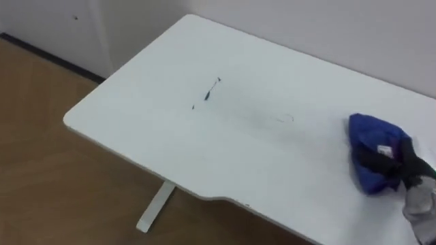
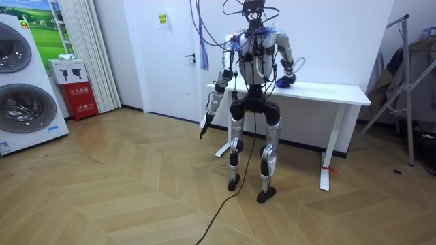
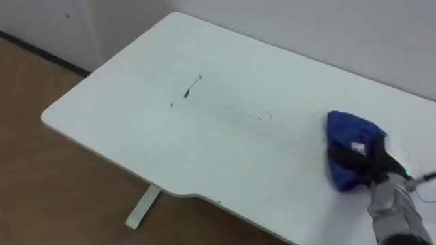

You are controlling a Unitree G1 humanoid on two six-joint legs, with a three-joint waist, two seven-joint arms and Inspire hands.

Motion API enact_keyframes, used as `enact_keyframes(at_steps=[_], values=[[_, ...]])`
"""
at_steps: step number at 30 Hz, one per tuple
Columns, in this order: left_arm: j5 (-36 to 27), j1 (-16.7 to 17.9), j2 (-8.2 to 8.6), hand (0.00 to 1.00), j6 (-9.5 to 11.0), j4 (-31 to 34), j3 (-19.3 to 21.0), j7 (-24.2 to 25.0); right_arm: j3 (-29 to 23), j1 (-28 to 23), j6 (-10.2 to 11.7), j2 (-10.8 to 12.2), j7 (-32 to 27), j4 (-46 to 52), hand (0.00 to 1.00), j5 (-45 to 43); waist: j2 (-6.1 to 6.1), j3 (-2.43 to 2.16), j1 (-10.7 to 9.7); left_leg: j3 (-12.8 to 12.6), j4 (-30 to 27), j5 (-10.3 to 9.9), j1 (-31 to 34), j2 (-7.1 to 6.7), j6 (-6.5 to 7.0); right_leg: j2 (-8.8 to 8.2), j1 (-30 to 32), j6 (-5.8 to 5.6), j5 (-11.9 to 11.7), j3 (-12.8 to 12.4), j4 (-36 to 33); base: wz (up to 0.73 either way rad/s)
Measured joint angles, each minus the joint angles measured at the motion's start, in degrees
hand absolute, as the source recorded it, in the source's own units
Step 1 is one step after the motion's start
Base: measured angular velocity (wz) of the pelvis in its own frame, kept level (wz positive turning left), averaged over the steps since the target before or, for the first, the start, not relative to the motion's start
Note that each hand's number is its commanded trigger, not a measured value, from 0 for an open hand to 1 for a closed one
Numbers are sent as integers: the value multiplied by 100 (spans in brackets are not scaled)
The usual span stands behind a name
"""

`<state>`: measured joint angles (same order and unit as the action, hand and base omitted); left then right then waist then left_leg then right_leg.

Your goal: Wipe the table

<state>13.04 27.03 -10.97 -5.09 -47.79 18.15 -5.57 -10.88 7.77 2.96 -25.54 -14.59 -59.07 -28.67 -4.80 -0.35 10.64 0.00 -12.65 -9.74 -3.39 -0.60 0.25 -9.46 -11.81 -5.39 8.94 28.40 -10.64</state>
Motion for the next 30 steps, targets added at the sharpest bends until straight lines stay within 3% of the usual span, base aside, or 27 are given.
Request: enact_keyframes(at_steps=[2,5,7,9,11,12,14,15,18,21,22,24,25,26,27,29,30], values=[[8,-85,21,0,76,110,-52,-14,-7,-142,-7,-77,-65,11,100,162,32,-19,-95,-33,10,-71,-82,12,21,3,-46,-30,19,-21,-3,-23],[3,-369,-18,0,87,147,-286,-65,181,-154,-193,-63,-120,137,100,235,71,-13,-77,-219,-1,-142,-126,47,22,15,-36,-56,36,-214,9,-47],[5,-561,5,0,85,142,-404,-127,411,36,-449,38,-181,237,100,144,85,-8,86,-420,-16,-171,-115,104,-21,38,51,-51,35,-356,3,-65],[69,-655,23,0,75,125,-648,-148,994,551,-880,267,-88,442,100,-179,142,0,361,-438,-15,-166,-93,149,-29,139,266,97,-51,-551,-30,-85],[97,-663,27,0,36,43,-754,-147,1667,1045,-1080,527,174,762,100,-345,143,3,515,-405,-12,-147,-36,195,-60,213,440,168,-87,-622,-90,-59],[101,-689,46,0,2,-48,-781,-117,2078,1413,-1075,671,382,971,100,-534,137,23,609,-341,-15,-131,10,200,-80,255,517,221,-90,-651,-105,-26],[41,-713,73,0,-44,-68,-779,-81,2323,1941,-907,803,604,1086,100,-644,73,89,690,-202,1,-76,82,196,-104,289,552,265,-55,-608,-90,28],[19,-690,76,0,-74,-71,-758,-31,2317,2223,-795,801,680,1079,100,-672,67,110,869,-129,13,-38,95,192,-87,292,582,266,-30,-529,-62,44],[9,-309,58,0,-146,-58,-697,-27,2278,2542,-728,731,643,1091,100,-694,14,97,981,139,68,15,107,106,-70,269,417,225,-5,-260,115,51],[3,-93,57,0,-223,-123,-534,-6,1952,2180,-593,476,565,747,100,-751,-10,95,952,449,86,13,55,45,-54,245,227,212,-3,-98,90,67],[2,-65,57,0,-221,-124,-514,-7,1853,2031,-583,434,535,662,100,-753,-19,96,938,453,85,14,53,42,-52,245,208,212,-3,-127,86,55],[1,17,63,0,-215,-141,-468,-5,1410,1261,-494,294,403,283,100,-715,-55,77,792,412,91,17,44,6,-47,206,140,186,13,-169,89,33],[7,34,65,0,-209,-146,-447,-2,1192,1058,-362,285,313,156,100,-574,-50,79,713,384,90,18,43,-14,-46,188,115,167,25,-158,98,21],[22,54,86,0,-201,-177,-326,3,742,668,-90,288,76,234,100,-396,-6,84,499,350,93,18,10,-50,-46,148,65,119,55,-154,91,7],[25,54,82,0,-170,-160,-146,-7,414,418,34,281,-40,227,100,-277,15,81,318,322,94,17,-36,-61,-44,135,24,104,64,-158,96,0],[19,12,56,0,-59,-150,115,-39,113,93,117,252,-158,225,100,-140,3,73,76,207,105,15,-95,-48,-41,136,-27,96,69,-177,94,-17],[12,-49,22,0,37,-121,135,-48,42,-95,120,193,-181,224,100,17,2,46,5,67,119,2,-135,-18,-25,146,-32,95,70,-195,92,-26]])
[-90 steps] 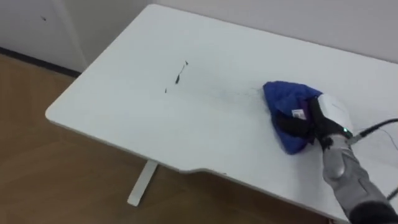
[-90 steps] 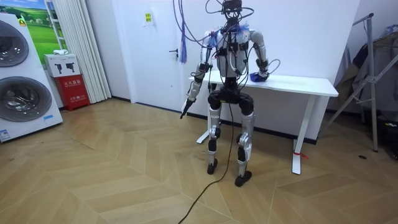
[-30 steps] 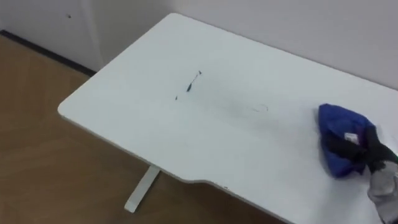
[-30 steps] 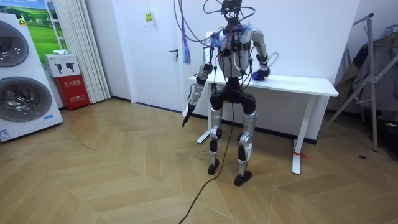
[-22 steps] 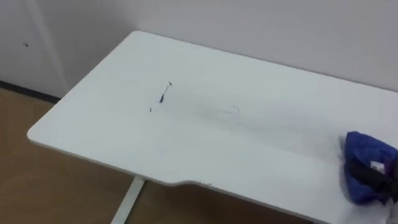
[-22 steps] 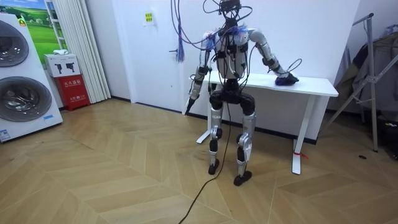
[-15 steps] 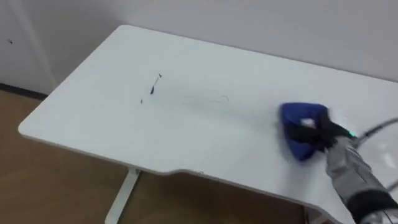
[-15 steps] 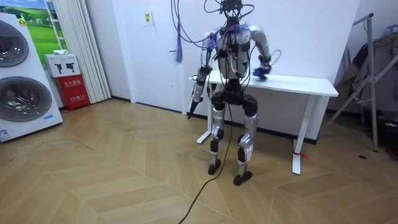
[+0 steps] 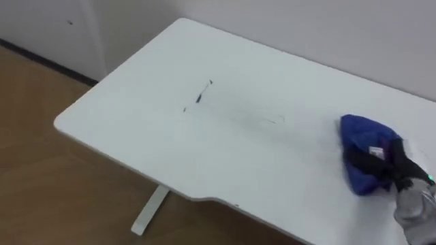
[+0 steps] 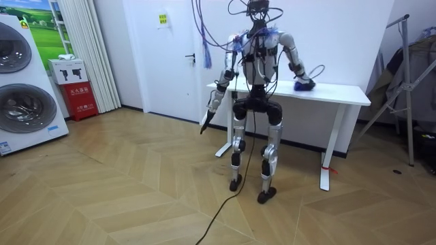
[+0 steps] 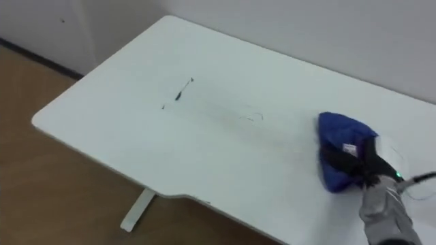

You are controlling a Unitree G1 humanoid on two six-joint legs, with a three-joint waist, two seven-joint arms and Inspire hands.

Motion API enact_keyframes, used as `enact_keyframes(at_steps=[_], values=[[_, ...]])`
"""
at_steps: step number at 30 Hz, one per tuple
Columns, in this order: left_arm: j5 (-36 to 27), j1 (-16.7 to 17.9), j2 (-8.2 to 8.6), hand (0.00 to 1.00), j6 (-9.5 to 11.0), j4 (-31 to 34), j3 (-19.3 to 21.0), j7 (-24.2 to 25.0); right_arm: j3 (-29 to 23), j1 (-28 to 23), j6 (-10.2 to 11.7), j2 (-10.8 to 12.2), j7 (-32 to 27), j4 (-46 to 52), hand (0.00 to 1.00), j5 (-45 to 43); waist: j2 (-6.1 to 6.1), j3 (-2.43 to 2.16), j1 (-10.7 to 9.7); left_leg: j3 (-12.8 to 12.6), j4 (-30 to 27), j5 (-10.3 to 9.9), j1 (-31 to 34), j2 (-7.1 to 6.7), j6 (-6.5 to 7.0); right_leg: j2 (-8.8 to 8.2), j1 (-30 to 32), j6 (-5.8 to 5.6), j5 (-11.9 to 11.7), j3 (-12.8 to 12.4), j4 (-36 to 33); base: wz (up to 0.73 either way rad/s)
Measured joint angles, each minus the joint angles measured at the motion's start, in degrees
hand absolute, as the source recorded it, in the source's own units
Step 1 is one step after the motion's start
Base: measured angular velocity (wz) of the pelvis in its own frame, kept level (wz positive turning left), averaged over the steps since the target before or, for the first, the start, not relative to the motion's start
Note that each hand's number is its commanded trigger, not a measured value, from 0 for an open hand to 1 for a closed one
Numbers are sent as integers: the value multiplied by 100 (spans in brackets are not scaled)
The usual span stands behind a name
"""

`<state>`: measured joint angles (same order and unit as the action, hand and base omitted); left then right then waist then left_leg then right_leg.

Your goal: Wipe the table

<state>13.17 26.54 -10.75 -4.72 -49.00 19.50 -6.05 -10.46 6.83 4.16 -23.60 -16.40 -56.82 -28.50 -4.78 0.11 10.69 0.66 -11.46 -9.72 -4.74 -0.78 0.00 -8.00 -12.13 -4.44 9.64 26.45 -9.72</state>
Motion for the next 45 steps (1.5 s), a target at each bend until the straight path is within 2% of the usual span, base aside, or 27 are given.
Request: enact_keyframes(at_steps=[5,7,9,11,13,15,16,17,18,21,22,23,25,28,29,30,31,33,35,38,39,40,41,42,43,44,45], values=[[20,-355,21,0,62,230,-329,-77,38,-173,-135,-85,-144,67,100,151,59,-36,-207,-101,-23,-127,-14,27,48,18,17,-37,24,-128,0,-27],[91,-473,45,0,56,246,-520,-129,140,-85,-364,63,-172,202,100,111,99,-42,-55,-282,-58,-169,-48,64,44,19,34,-37,24,-213,-13,-56],[96,-636,70,0,-1,223,-847,-131,585,224,-845,280,-197,423,100,30,180,-24,149,-517,-226,-241,13,183,3,15,246,11,22,-241,-280,-59],[111,-756,86,0,-9,129,-971,-124,1145,533,-1174,518,-7,725,100,-201,210,-20,555,-787,-337,-300,52,289,-26,-34,582,101,67,-191,-669,-87],[119,-888,81,0,-58,-68,-991,-121,1681,1114,-1240,841,341,818,100,-609,237,4,748,-853,-600,-412,200,395,3,-145,859,183,115,141,-1127,-55],[102,-1050,59,0,-90,-241,-1260,-96,2288,1659,-1108,1176,624,796,100,-820,334,92,1090,-908,-866,-484,348,539,41,-382,1148,190,117,617,-1637,0],[93,-1050,59,0,-62,-230,-1283,-95,2324,1753,-1031,1242,683,797,100,-877,346,85,1206,-925,-914,-493,443,572,53,-403,1244,166,119,637,-1740,4],[78,-1018,48,0,10,-247,-1283,-94,2332,1956,-875,1305,728,756,100,-983,367,89,1373,-941,-1039,-494,681,656,56,-536,1442,63,138,609,-2124,49],[40,-1020,-13,0,19,-267,-1293,-98,2325,2015,-850,1240,708,675,100,-970,351,108,1467,-1031,-1110,-453,851,720,13,-968,1532,86,195,711,-2817,70],[25,-787,-148,0,18,-267,-997,-106,2246,2056,-729,1022,522,408,100,-757,251,67,1833,-1117,-1211,-426,964,784,-90,-1830,1514,49,224,626,-3266,23],[27,-739,-155,0,16,-267,-894,-106,2232,2069,-657,971,481,340,100,-718,250,67,1839,-1112,-1279,-449,1011,843,-127,-1917,1517,36,212,597,-3159,-23],[41,-666,-204,0,16,-267,-682,-102,2205,1995,-556,845,370,276,100,-649,244,63,1833,-1103,-1366,-484,1057,990,-219,-2022,1490,-13,145,579,-2859,-7],[55,-675,-412,0,21,-277,-582,-95,2012,1753,-397,654,230,166,100,-534,222,54,1652,-913,-1413,-486,1060,1239,-431,-2022,1304,-87,-66,574,-2182,23],[44,-691,-850,0,117,-251,-491,-99,1428,1104,-300,486,47,126,100,-333,-39,69,1114,-627,-1428,-450,1012,1590,-915,-1745,1067,-173,-833,410,-1114,32],[35,-700,-975,0,111,-218,-452,-106,1295,804,-254,368,-1,122,100,-319,-97,3,901,-503,-1476,-461,1007,1803,-1146,-1504,1005,-506,-698,488,-1124,-4],[-25,-700,-933,0,120,-185,-466,-98,1134,531,-244,170,-20,123,100,-298,3,-99,750,-504,-1453,-441,961,2140,-1218,-1214,993,-595,-335,497,-1304,-8],[-42,-697,-872,0,133,-179,-474,-94,1069,431,-246,54,-19,125,100,-274,57,-99,649,-506,-1376,-366,903,2256,-1250,-1134,1024,-514,-195,522,-1463,0],[-63,-774,-711,0,219,-155,-543,-86,746,-55,-330,-315,-61,133,100,-226,19,-94,185,-712,-931,36,663,2431,-919,-1065,1146,-337,404,531,-1922,21],[-51,-774,-568,0,239,-77,-544,-94,492,-227,-525,-442,-91,174,100,-233,31,-89,24,-1036,-771,290,537,2531,-871,-948,1231,-191,592,511,-2050,-14],[-16,-799,-465,0,248,155,-612,-99,442,-149,-689,-360,-43,200,100,-268,5,-65,6,-1275,-1185,506,672,2552,-835,-554,1302,-43,724,300,-1916,-27],[66,-830,-406,0,241,154,-681,-95,512,72,-787,-259,42,207,100,-382,-1,-41,18,-1233,-1524,664,813,2563,-775,-325,1315,73,756,-62,-1828,-18],[145,-858,-353,0,227,154,-727,-92,535,229,-867,-180,83,211,100,-461,21,-33,23,-1227,-1800,657,944,2540,-762,-197,1319,141,768,-306,-1791,-19],[277,-842,-286,0,228,65,-894,-43,774,526,-1079,-45,149,289,100,-556,-20,7,98,-1119,-2329,371,1228,2269,-556,-90,1375,260,799,-779,-1796,-50],[338,-874,-144,0,223,51,-1045,48,1145,902,-1194,42,288,433,100,-561,113,39,351,-1010,-2660,-63,1416,1724,-490,-31,1480,328,768,-1136,-1814,-78],[340,-835,-67,0,224,53,-1089,98,1353,1138,-1211,83,381,541,100,-565,161,61,512,-983,-2677,-248,1464,1457,-440,10,1552,368,729,-1304,-1816,-127],[324,-792,27,0,213,37,-1088,225,1673,1537,-1206,246,567,876,100,-651,330,144,709,-948,-2378,-369,1559,942,-281,53,1652,381,656,-1385,-1768,-115],[231,-794,14,0,212,31,-1075,263,1899,1793,-1073,452,638,1157,100,-814,434,165,867,-866,-1910,-290,1666,568,158,101,1740,346,602,-1358,-1700,-96]])
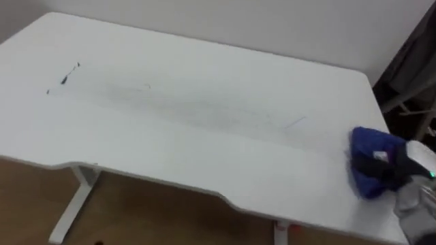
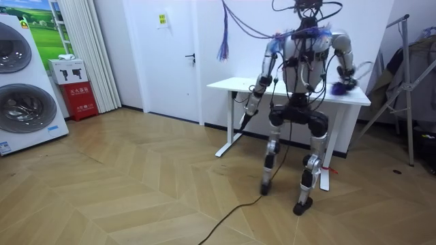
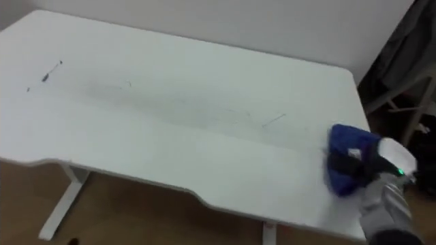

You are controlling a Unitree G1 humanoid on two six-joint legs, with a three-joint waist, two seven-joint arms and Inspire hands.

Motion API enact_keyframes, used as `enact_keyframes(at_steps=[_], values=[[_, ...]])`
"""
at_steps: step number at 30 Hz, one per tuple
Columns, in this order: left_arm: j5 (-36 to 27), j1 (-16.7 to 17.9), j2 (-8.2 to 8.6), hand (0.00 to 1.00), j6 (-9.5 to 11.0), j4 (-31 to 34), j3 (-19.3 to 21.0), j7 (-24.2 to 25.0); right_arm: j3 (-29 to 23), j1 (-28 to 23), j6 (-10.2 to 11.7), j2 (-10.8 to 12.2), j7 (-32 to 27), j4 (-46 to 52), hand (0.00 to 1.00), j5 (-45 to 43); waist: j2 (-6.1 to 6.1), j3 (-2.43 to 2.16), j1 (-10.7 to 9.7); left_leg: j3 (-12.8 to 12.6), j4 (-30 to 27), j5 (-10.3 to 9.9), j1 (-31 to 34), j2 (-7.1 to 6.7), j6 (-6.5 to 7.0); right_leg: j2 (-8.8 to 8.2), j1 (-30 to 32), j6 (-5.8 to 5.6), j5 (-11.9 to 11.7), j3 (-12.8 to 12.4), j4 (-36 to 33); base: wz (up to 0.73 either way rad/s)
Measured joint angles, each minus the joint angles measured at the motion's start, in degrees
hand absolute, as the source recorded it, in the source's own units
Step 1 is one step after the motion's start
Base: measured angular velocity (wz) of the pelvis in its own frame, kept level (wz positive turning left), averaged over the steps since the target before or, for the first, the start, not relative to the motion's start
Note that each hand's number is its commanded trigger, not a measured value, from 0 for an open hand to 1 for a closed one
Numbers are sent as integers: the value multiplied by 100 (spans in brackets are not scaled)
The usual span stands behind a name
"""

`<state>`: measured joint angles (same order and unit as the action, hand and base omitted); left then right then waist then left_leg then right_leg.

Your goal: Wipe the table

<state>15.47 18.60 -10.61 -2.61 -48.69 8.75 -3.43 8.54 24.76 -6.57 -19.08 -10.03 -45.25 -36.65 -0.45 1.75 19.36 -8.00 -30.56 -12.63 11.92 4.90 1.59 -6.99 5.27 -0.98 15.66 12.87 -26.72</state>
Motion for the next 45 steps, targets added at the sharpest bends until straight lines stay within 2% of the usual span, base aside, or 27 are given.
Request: enact_keyframes(at_steps=[1,2,3,5,6,7,8,9,11,12,14,16,19,21,23,24,25,27,28,30,32,34,35,36,41,44,45], values=[[-40,11,-59,0,0,0,18,-9,65,92,121,133,41,66,100,-56,-12,-26,73,110,123,11,-12,-62,-51,-3,53,-17,-19,-32,40,-21],[-21,30,-133,0,-11,-30,62,-13,93,145,388,261,95,160,100,-345,-112,-48,71,110,407,92,-32,-164,-44,-14,45,-118,-93,13,208,28],[-21,-1,-108,0,-62,-29,98,-13,93,110,518,238,76,166,100,-467,-154,-64,86,122,685,196,-141,-295,26,-77,-59,-144,-160,80,374,46],[-29,133,-102,0,-133,-30,146,-15,50,-171,527,179,-36,96,100,-517,-174,-68,22,209,1027,298,-387,-475,97,-208,-321,-206,-213,248,610,49],[-26,216,-101,0,-195,27,304,-21,-160,-579,582,119,-198,23,100,-529,-210,-83,-170,293,1168,317,-506,-569,126,-270,-561,-266,-240,501,791,71],[-19,251,-98,0,-202,50,406,-43,-383,-853,735,119,-345,49,100,-354,-253,-96,-275,332,1227,335,-564,-617,142,-293,-658,-289,-242,557,870,90],[69,337,-92,0,-213,55,639,-85,-807,-1286,1013,120,-612,88,100,-296,-337,-147,-547,397,1352,357,-660,-691,159,-322,-836,-323,-262,665,1000,78],[215,418,-97,0,-212,90,923,-92,-1272,-1654,1164,98,-775,68,100,-262,-435,-213,-758,421,1415,359,-710,-748,167,-336,-989,-349,-276,805,1095,66],[290,501,-112,0,-193,230,1225,-160,-1811,-2097,1201,-12,-1039,-181,100,-156,-536,-264,-1012,449,1457,342,-818,-823,184,-337,-1246,-409,-324,989,1274,52],[287,453,-124,0,-150,229,1320,-232,-2064,-2331,1199,-121,-1126,-387,100,-56,-597,-311,-1131,473,1515,326,-917,-849,206,-338,-1382,-426,-344,1041,1318,46],[274,356,-123,0,-62,230,1332,-277,-2341,-2530,1166,-327,-1154,-695,100,224,-623,-308,-1162,504,1526,249,-1057,-842,215,-331,-1514,-442,-359,1055,1321,5],[198,238,-124,0,23,229,1310,-335,-2343,-2596,1138,-538,-1162,-808,100,335,-618,-306,-1156,474,1505,175,-1073,-803,225,-305,-1529,-450,-369,1000,1409,-29],[-11,62,-129,0,78,230,1074,-374,-2221,-2400,931,-590,-1150,-725,100,313,-515,-246,-1063,285,1487,144,-1095,-747,208,-243,-1499,-452,-442,787,1526,-46],[-32,-16,-91,0,96,185,796,-371,-1835,-2025,532,-591,-1136,-543,100,221,-377,-171,-807,268,1531,113,-1104,-707,184,-194,-1405,-433,-455,685,1541,-79],[-25,-27,-61,0,97,141,662,-359,-1385,-1701,262,-542,-1028,-314,100,17,-325,-158,-617,341,1511,95,-1018,-663,139,-123,-1291,-387,-492,726,1614,-73],[-24,-70,-35,0,75,58,641,-324,-1037,-1377,168,-479,-894,-278,100,-107,-316,-160,-591,444,1499,120,-928,-648,96,-61,-1185,-324,-545,769,1609,-46],[-24,-74,-19,0,44,54,625,-302,-895,-1213,121,-436,-791,-240,100,-209,-315,-160,-579,522,1496,139,-885,-646,81,-32,-1140,-296,-562,771,1609,-21],[-29,-69,6,0,4,17,449,-247,-234,-662,-18,-233,-498,-11,100,-420,-324,-139,-365,774,1498,208,-772,-619,36,77,-1024,-241,-589,839,1608,1],[-27,-72,23,0,3,17,434,-241,-124,-573,-13,-179,-452,42,100,-458,-339,-135,-327,845,1497,235,-739,-617,28,89,-1024,-237,-587,906,1609,48],[-25,-83,51,0,-71,49,318,-201,2,-291,82,-112,-275,102,100,-551,-382,-83,-169,1096,1498,309,-670,-641,-18,113,-1013,-205,-564,1138,1617,71],[-26,51,50,0,-182,60,328,-184,83,-180,89,-112,-192,106,100,-588,-384,-88,-120,1301,1524,396,-638,-694,-23,104,-1050,-202,-556,1247,1612,68],[-25,243,50,0,-245,58,416,-177,86,-188,93,-115,-162,73,100,-671,-387,-87,-44,1372,1572,411,-685,-711,-22,103,-1124,-203,-556,1260,1632,45],[-23,361,50,0,-257,70,463,-138,61,-276,92,-122,-159,81,100,-693,-391,-87,-62,1459,1573,411,-726,-744,-21,97,-1211,-203,-556,1318,1661,44],[-31,435,45,0,-271,93,457,-81,2,-425,145,-141,-159,166,100,-686,-404,-91,-195,1579,1575,409,-763,-770,-17,83,-1331,-211,-551,1409,1721,50],[-186,309,46,0,-203,349,352,74,-74,-988,301,-160,-73,649,100,-662,-396,-83,-367,1594,1611,388,-952,-795,9,66,-1541,-220,-545,1372,1713,13],[-182,11,43,0,-104,489,350,63,-70,-1216,353,-158,-27,897,100,-673,-404,-93,-408,1484,1671,384,-978,-807,15,62,-1540,-225,-542,1256,1705,-17],[-193,-125,45,0,-77,493,346,63,-67,-1283,353,-156,-3,981,82,-686,-409,-97,-424,1465,1677,385,-973,-817,17,54,-1536,-227,-541,1234,1705,-17]])
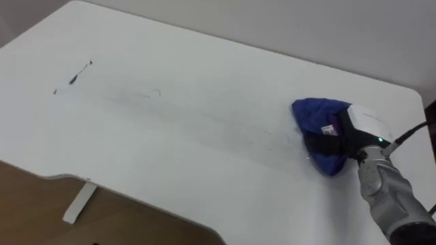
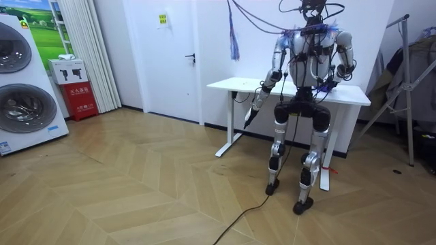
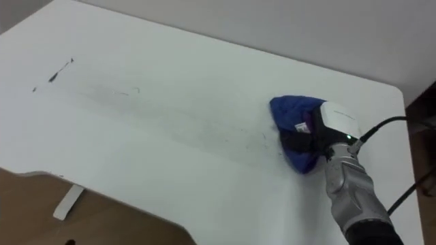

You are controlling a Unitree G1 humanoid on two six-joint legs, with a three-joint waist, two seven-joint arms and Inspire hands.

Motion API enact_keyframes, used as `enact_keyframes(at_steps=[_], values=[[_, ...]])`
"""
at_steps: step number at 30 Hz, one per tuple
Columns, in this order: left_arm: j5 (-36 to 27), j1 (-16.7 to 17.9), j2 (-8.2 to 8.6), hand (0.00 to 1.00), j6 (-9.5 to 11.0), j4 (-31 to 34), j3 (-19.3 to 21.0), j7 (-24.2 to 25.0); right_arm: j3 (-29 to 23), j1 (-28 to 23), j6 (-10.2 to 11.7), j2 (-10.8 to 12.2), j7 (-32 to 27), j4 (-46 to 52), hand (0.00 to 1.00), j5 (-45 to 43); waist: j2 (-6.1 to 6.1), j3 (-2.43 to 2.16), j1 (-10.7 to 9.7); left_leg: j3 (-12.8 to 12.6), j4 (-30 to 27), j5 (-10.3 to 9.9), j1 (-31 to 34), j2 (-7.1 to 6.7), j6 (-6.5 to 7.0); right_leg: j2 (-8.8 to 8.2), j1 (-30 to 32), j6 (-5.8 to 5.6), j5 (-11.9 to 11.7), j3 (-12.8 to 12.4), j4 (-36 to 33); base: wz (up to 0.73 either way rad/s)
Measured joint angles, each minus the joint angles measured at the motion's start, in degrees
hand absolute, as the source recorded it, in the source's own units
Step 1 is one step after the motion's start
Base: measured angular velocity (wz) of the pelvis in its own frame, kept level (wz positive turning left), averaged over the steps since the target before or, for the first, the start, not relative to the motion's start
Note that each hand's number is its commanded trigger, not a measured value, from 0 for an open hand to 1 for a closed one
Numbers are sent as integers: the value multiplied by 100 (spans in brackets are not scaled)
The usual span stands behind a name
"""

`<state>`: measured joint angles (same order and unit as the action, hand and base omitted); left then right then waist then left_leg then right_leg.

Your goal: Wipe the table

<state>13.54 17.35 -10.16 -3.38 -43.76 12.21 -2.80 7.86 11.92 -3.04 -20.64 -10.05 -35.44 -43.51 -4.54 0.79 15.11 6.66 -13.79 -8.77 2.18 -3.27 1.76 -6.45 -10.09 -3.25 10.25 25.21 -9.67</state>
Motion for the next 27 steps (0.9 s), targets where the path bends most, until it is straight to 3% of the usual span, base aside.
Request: enact_keyframes(at_steps=[2,3,6,13,17,21,27], values=[[-45,-89,1,0,19,85,-2,-15,27,-49,4,12,25,37,17,-3,-11,-9,-59,-13,6,-1,-23,-14,5,-13,-4,-1,1,-27,-1,-11],[-50,-118,4,0,47,127,-9,-48,32,-92,3,17,23,40,0,-2,-19,-13,-57,-43,10,-7,-66,-19,15,-21,-23,-2,1,-78,-2,-16],[-119,-145,4,0,92,100,-25,-67,55,-172,-12,21,36,36,0,-6,7,4,-64,-104,18,-39,-175,-26,53,-40,-76,-9,5,-145,-1,-14],[-276,0,4,0,82,-41,-26,-105,23,-276,-75,19,74,39,0,-55,-1,-10,-78,-176,-22,-59,-182,-22,66,-50,-71,-15,5,-143,0,-6],[-339,17,38,0,83,-64,-69,-170,-3,-313,-71,19,34,57,0,-126,57,-34,-101,-172,-78,-70,-158,-22,64,-47,-78,-16,4,-137,-5,0],[-340,36,88,0,83,26,-72,-246,-41,-458,-52,19,84,387,0,-173,135,-92,-236,-194,-81,-67,-180,-26,68,-58,-87,-16,5,-145,-6,-2],[-744,49,116,0,255,209,-69,-353,-68,-723,173,18,135,885,0,-209,183,-94,-490,-273,13,-14,-227,-13,62,-65,-95,-19,6,-244,-13,-6]])
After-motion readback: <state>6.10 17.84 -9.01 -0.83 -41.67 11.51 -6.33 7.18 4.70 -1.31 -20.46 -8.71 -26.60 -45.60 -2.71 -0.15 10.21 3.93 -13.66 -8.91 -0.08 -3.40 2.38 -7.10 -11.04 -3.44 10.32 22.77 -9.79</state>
